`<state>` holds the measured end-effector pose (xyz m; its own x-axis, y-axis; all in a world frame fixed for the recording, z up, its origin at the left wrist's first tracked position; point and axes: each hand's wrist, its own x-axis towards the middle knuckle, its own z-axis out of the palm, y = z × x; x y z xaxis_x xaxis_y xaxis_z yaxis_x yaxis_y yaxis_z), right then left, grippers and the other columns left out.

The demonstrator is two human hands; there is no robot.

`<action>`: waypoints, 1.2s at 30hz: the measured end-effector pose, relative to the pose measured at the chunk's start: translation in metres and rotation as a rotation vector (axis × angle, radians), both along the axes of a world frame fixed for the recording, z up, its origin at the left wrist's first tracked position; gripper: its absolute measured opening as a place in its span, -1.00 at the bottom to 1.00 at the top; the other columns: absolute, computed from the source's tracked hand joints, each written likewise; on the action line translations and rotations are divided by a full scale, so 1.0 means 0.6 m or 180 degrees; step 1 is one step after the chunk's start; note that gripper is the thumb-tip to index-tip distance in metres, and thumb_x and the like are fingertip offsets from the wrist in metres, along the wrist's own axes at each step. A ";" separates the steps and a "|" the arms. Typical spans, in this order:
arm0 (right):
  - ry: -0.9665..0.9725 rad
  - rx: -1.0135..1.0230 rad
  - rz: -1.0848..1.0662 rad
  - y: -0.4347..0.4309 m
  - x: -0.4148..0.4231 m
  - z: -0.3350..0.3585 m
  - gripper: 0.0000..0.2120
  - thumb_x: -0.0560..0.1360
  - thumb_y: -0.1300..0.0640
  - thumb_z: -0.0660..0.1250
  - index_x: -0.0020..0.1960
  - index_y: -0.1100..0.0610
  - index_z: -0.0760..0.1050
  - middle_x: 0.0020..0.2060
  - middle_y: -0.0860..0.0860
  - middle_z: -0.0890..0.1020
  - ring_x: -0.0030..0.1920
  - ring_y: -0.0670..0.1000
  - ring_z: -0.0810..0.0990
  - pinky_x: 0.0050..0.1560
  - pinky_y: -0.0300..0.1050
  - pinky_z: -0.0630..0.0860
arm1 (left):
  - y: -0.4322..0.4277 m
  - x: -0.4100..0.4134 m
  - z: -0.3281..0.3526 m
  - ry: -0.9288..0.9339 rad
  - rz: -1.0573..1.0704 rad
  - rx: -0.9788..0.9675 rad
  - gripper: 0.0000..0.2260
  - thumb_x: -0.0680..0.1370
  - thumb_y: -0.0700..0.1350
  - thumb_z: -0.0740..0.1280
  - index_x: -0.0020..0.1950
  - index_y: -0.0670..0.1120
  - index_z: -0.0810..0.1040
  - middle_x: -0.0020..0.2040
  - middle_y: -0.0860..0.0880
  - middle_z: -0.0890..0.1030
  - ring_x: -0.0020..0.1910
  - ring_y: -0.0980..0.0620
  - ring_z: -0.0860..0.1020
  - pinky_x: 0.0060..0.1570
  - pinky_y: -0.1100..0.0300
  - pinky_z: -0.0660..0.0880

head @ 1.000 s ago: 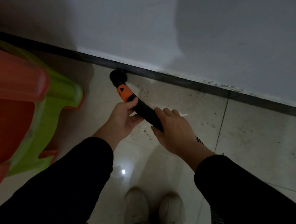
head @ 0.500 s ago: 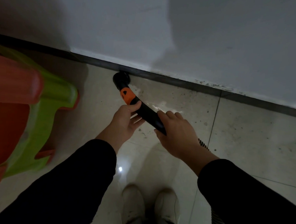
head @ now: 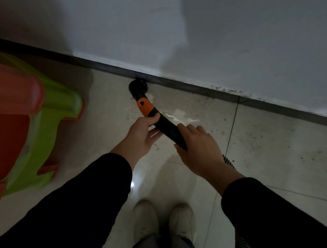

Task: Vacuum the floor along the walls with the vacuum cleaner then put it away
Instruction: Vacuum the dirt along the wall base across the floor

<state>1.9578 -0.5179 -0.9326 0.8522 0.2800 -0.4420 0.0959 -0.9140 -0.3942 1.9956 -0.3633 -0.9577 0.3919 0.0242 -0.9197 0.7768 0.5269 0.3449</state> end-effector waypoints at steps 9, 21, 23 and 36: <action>0.0132 -0.0040 -0.0104 -0.024 -0.015 0.007 -0.59 0.57 -0.03 0.25 0.37 0.02 0.29 0.06 -0.04 0.51 0.03 0.00 0.42 0.00 -0.12 0.41 | -0.027 -0.003 0.006 0.0126 -0.0238 0.0021 -0.73 0.56 -0.22 0.36 0.25 -0.24 0.52 0.18 -0.14 0.60 0.16 -0.08 0.57 0.11 0.14 0.53; 0.0123 0.0171 -0.0174 0.000 -0.009 -0.003 -0.65 0.56 -0.01 0.28 0.29 0.04 0.35 -0.04 -0.06 0.51 -0.06 -0.03 0.40 -0.08 -0.14 0.41 | -0.003 0.007 0.013 0.0180 -0.0306 0.0183 -0.89 0.54 -0.21 0.40 0.04 -0.17 0.56 0.04 -0.11 0.62 0.07 -0.06 0.61 -0.02 0.20 0.57; 0.0116 0.0225 -0.0149 0.011 -0.006 -0.005 -0.68 0.56 -0.01 0.28 0.27 0.04 0.36 -0.11 -0.09 0.44 -0.08 -0.04 0.38 -0.09 -0.15 0.41 | 0.011 0.007 0.012 0.0194 -0.0295 0.0236 -0.86 0.53 -0.20 0.40 0.07 -0.17 0.56 0.07 -0.12 0.62 0.08 -0.06 0.61 0.10 0.15 0.56; 0.0275 0.0349 0.0230 0.058 -0.014 -0.007 -0.63 0.56 -0.01 0.28 0.32 0.07 0.33 0.01 -0.01 0.53 -0.02 0.01 0.43 -0.08 -0.15 0.39 | 0.072 -0.033 0.013 0.0170 -0.0038 0.0272 -0.76 0.55 -0.21 0.38 0.20 -0.22 0.52 0.09 -0.11 0.60 0.06 -0.02 0.60 -0.07 0.25 0.56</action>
